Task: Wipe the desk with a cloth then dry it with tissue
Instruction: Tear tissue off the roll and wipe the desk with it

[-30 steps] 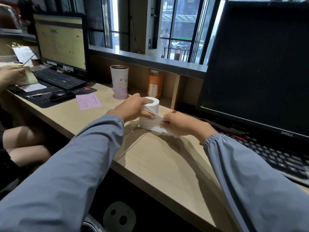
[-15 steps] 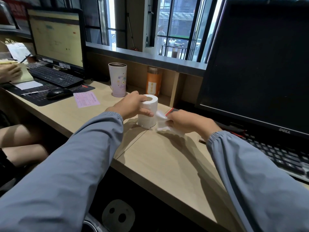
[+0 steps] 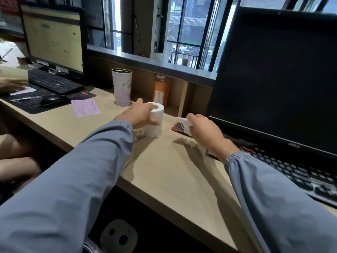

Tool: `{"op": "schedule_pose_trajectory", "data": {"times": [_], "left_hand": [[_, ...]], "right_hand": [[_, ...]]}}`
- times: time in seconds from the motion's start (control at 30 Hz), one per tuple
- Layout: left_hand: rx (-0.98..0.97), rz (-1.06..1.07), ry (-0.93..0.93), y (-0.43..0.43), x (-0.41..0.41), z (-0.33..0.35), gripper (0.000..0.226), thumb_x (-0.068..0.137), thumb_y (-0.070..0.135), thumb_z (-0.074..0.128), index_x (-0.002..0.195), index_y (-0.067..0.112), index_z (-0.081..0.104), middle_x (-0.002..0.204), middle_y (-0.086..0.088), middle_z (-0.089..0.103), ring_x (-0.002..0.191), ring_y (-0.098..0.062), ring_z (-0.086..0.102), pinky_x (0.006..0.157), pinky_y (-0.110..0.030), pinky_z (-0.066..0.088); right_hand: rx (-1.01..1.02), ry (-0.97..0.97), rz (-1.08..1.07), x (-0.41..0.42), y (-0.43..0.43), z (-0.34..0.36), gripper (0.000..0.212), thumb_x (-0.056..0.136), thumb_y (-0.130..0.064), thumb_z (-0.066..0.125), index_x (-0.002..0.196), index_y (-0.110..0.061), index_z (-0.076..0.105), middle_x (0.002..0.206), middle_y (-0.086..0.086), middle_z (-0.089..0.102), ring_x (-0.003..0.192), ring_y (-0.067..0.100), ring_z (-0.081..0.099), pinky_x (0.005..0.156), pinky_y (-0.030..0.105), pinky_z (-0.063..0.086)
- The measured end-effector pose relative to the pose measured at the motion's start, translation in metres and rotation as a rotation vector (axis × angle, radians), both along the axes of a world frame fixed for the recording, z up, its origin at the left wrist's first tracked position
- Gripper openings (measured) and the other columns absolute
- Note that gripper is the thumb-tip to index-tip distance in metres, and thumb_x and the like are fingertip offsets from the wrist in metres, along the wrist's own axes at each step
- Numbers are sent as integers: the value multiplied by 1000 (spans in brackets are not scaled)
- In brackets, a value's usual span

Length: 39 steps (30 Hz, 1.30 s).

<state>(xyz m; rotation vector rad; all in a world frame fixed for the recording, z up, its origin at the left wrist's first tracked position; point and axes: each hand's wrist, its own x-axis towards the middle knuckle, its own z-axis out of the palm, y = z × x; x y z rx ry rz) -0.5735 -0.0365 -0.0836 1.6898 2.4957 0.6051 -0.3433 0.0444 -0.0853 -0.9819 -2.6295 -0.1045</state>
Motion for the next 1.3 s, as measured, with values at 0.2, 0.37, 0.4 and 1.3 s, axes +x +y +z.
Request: {"op": "schedule_pose_trajectory", "data": {"times": [0.2,0.37,0.4,1.3], "left_hand": [[223,125,74,-19,15,-11,76,86,50,82,144,28,38,136,-12,42,119,-30,53,99,-47,54],[304,-66,-11,-48,25,-36,28,95,38,74,115,23,61,116,1,55,100,-19,59,86,-37,54],[261,-111,-21,-53,22,-42,20,96,38,73,108,23,66,111,4,57,95,-16,59,84,-34,53],[293,-253,-204,-58,-11,-91,18,93,15,66,97,26,78,105,18,66,104,-4,59,91,-16,42]], "right_hand": [[62,6,5,-30,-3,-22,39,97,-12,65,128,-24,45,112,8,52,84,25,57,70,45,58],[-29,-102,98,-52,-13,-30,21,100,-16,58,121,-18,61,111,8,58,100,29,60,81,48,57],[-66,-115,102,-53,-15,-31,19,100,-16,57,118,-17,64,109,8,60,100,30,62,80,46,56],[-435,-331,148,-46,-4,-49,60,111,-46,24,166,-23,15,173,-5,7,158,14,10,125,34,10]]}}
